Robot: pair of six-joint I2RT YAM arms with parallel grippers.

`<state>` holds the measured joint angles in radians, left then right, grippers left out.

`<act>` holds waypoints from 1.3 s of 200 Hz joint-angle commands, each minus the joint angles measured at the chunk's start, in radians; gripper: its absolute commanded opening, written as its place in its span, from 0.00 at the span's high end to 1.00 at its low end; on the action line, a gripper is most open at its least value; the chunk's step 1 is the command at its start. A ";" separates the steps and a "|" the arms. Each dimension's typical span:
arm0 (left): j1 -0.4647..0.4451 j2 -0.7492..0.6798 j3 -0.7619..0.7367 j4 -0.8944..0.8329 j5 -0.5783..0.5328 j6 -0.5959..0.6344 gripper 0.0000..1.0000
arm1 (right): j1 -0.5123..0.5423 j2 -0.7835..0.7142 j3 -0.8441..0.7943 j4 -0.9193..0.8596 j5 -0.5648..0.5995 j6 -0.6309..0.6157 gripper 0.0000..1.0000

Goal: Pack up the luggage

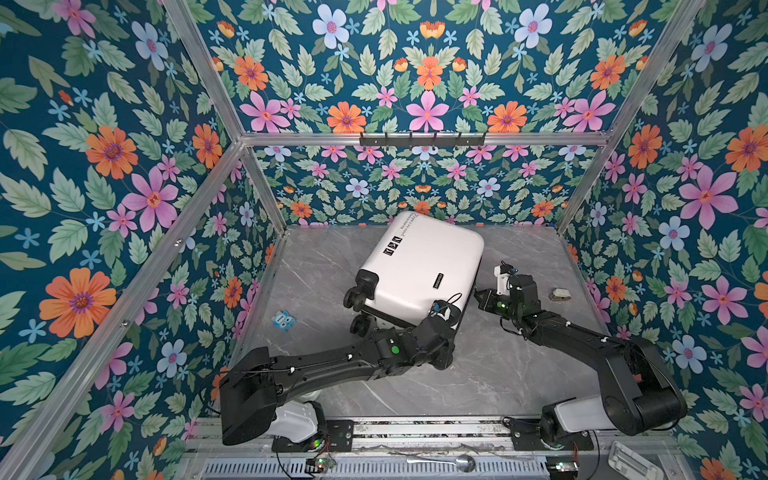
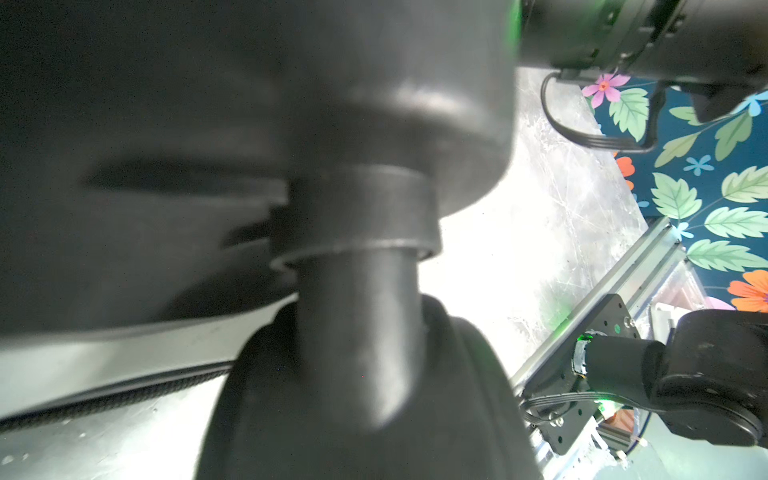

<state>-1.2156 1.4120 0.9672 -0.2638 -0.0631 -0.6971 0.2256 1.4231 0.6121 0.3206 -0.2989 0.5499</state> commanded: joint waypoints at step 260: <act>-0.047 -0.107 -0.052 0.031 -0.067 0.051 1.00 | -0.213 0.156 0.114 -0.013 -0.041 0.061 1.00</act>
<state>-1.2602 1.3220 0.9154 -0.2623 -0.1097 -0.6601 0.0319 1.5585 0.7177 0.3416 -0.3985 0.5766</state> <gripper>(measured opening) 0.422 0.051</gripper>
